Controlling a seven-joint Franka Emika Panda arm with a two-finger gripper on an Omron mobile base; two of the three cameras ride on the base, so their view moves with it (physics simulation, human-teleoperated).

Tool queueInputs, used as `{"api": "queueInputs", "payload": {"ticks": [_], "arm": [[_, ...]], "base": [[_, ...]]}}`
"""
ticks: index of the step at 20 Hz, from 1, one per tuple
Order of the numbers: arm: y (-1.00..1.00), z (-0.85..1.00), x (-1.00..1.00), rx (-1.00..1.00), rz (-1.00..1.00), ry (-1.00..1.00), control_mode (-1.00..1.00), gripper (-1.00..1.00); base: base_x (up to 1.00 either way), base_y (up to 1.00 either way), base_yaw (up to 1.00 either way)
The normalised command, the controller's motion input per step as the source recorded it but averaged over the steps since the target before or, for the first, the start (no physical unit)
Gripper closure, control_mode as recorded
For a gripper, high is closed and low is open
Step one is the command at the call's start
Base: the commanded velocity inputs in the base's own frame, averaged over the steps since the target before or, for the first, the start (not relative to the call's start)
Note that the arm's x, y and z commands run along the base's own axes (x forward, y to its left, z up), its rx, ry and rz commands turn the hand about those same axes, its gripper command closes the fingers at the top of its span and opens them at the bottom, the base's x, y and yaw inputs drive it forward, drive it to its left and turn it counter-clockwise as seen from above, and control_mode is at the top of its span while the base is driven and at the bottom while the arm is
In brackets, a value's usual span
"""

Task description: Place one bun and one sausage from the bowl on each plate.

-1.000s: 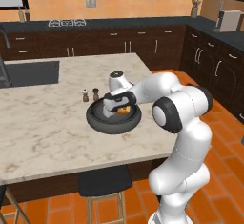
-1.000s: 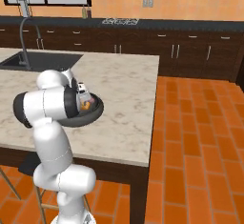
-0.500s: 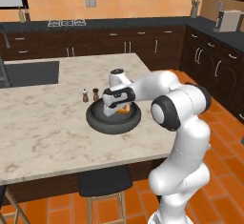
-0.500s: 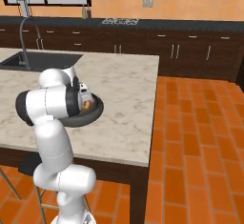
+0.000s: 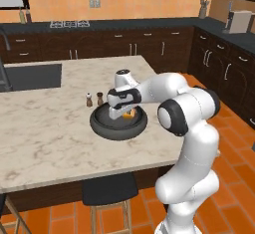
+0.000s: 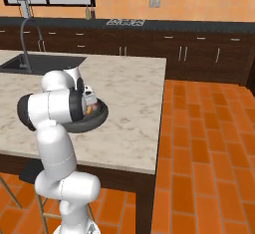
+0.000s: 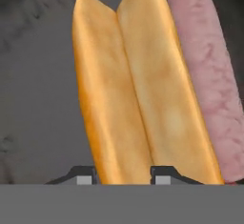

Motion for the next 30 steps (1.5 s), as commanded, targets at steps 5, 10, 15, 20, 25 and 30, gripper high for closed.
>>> {"api": "queueInputs", "payload": {"ticks": [5,10,15,20,25,30], "arm": [[-0.01,0.63,-0.58,0.00,0.00,-0.12,-1.00,1.00],[-0.17,0.86,-0.95,0.02,-0.01,-0.22,-1.00,1.00],[-0.73,0.37,-0.98,0.06,-0.13,-0.07,-1.00,1.00],[-0.90,0.24,-0.69,0.09,-0.25,0.03,-1.00,1.00],[-0.29,0.51,-0.73,0.03,-0.13,-0.03,-1.00,1.00],[0.00,0.04,-0.36,0.00,-0.03,-0.02,-1.00,1.00]], "base": [[0.00,0.00,0.00],[0.00,0.00,0.00],[0.00,0.00,0.00],[0.00,0.00,0.00],[0.00,0.00,0.00],[0.00,0.00,0.00]]}}
